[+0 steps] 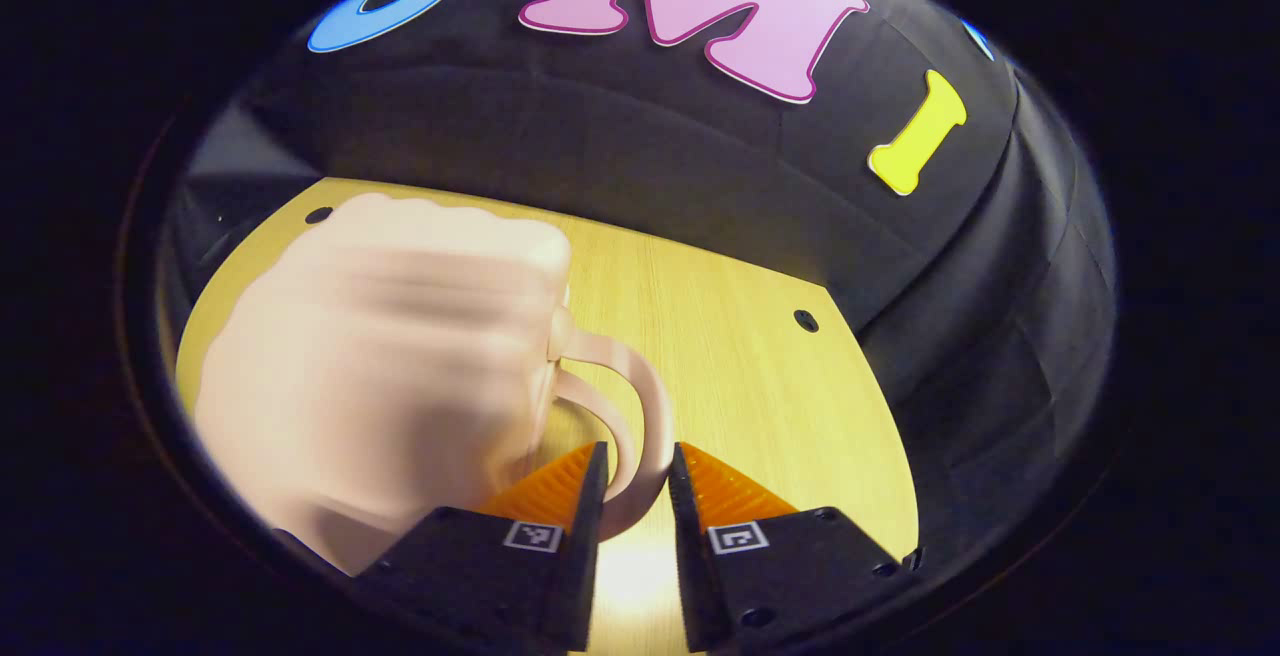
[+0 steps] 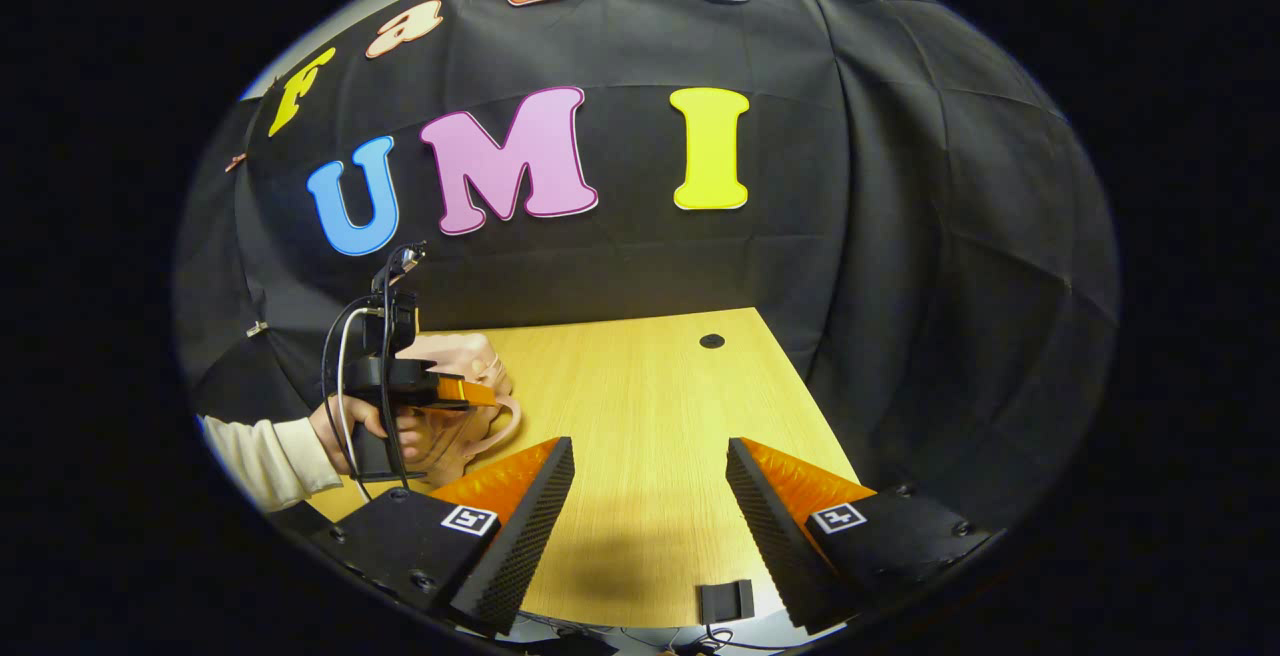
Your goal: First open the suitcase, pack the skin care products into it, and then close the suitcase.
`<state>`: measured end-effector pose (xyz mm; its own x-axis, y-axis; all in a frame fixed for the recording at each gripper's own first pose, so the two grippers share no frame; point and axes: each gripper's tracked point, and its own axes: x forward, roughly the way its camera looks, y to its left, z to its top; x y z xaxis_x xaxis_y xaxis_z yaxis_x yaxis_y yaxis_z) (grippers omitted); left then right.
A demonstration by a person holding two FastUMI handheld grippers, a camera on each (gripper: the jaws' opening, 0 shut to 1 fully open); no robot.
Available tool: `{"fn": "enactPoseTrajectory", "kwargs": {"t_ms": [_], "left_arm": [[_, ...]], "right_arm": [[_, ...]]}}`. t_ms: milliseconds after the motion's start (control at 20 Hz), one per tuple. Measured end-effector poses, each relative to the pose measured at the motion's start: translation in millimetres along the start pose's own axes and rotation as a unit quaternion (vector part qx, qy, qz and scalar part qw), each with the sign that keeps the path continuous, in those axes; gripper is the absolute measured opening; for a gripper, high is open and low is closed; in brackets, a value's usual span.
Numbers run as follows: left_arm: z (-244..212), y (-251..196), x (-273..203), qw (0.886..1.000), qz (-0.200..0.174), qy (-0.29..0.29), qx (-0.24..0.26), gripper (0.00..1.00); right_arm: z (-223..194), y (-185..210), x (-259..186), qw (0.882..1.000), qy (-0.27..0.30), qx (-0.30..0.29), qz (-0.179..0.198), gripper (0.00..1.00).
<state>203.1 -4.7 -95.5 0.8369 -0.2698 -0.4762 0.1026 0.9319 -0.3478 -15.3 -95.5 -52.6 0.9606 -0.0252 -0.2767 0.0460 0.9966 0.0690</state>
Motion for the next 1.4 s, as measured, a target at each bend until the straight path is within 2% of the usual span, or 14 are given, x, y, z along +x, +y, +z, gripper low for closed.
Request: {"fn": "enactPoseTrajectory", "kwargs": {"t_ms": [50,100,200,250,450,700,900,1050,1200,1400], "left_arm": [[5.1,-4.2,-6.2,1.000,0.000,-0.017,-0.007,0.60],[7.0,-7.1,-19.2,0.999,0.002,-0.037,-0.011,0.65],[26.6,-9.7,-54.1,0.996,0.010,-0.086,-0.004,0.81],[37.2,-10.3,-75.7,0.993,0.018,-0.115,0.006,0.97],[64.3,-2.1,-175.4,0.973,0.065,-0.215,0.056,0.96],[45.5,26.6,-275.5,0.946,0.133,-0.278,0.095,0.96],[8.3,33.7,-297.3,0.948,0.137,-0.278,0.070,0.96],[4.0,40.6,-294.4,0.945,0.152,-0.276,0.083,0.96],[0.0,31.0,-300.3,0.949,0.129,-0.276,0.081,0.96],[7.5,39.4,-300.8,0.945,0.125,-0.281,0.112,0.96]], "right_arm": [[1.6,2.9,1.4,1.000,-0.002,0.001,0.005,0.97],[2.6,6.3,2.7,1.000,-0.005,0.003,0.010,0.97],[7.6,16.3,5.1,1.000,-0.013,0.004,0.022,0.97],[9.6,20.7,6.5,0.999,-0.016,0.003,0.028,0.97],[18.0,41.5,7.6,0.998,-0.038,-0.001,0.047,0.97],[21.2,70.1,6.0,0.996,-0.055,-0.030,0.068,0.97],[28.4,91.4,0.4,0.993,-0.069,-0.043,0.085,0.97],[30.2,106.3,-3.6,0.991,-0.077,-0.051,0.097,0.97],[30.2,123.0,-6.7,0.989,-0.080,-0.054,0.108,0.97],[27.0,137.2,-6.0,0.990,-0.082,-0.055,0.104,0.97]]}}
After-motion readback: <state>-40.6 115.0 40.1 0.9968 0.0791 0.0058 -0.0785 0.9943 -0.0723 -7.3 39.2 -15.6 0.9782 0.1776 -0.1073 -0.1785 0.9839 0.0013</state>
